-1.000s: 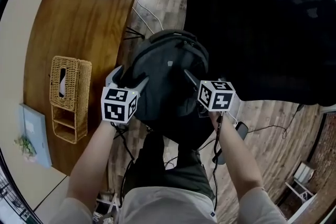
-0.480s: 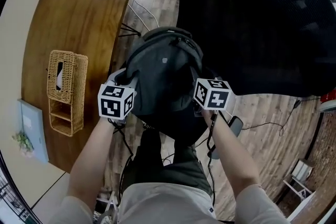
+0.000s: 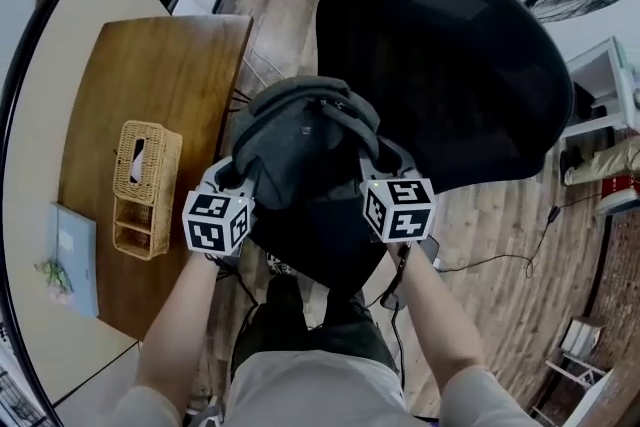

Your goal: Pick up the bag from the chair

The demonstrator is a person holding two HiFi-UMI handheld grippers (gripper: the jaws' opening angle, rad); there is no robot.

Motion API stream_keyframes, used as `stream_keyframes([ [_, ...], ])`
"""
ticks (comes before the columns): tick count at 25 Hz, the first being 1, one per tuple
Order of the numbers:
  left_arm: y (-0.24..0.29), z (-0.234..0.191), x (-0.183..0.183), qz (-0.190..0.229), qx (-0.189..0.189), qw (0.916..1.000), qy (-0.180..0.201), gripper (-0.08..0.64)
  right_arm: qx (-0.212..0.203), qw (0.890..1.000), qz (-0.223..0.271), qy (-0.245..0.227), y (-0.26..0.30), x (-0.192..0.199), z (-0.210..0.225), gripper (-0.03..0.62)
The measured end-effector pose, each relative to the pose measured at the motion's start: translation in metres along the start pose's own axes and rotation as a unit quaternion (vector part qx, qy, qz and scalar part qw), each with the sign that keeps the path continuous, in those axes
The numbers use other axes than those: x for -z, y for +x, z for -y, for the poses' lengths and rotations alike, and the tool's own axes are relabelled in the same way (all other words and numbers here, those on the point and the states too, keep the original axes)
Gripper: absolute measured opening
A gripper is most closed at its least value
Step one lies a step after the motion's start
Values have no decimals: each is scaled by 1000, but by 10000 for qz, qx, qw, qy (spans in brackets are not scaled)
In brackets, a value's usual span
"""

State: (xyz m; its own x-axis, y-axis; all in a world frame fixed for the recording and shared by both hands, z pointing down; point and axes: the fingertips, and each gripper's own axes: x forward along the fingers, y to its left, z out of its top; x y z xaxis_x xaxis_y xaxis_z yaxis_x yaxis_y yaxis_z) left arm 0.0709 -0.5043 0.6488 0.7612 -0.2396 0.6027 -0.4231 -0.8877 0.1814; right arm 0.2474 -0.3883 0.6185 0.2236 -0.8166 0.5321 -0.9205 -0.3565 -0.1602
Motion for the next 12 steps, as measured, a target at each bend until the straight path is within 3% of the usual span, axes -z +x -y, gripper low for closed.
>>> stream_keyframes([
  [6,-49,32,-96,777,-13,9961,417,92,1,9979,555,-322,-68,-98,0,77],
  [12,-112,65,-190,1325,-34,9857,1045,94,-142,9906,1334,-252,-145,-181,-9,83],
])
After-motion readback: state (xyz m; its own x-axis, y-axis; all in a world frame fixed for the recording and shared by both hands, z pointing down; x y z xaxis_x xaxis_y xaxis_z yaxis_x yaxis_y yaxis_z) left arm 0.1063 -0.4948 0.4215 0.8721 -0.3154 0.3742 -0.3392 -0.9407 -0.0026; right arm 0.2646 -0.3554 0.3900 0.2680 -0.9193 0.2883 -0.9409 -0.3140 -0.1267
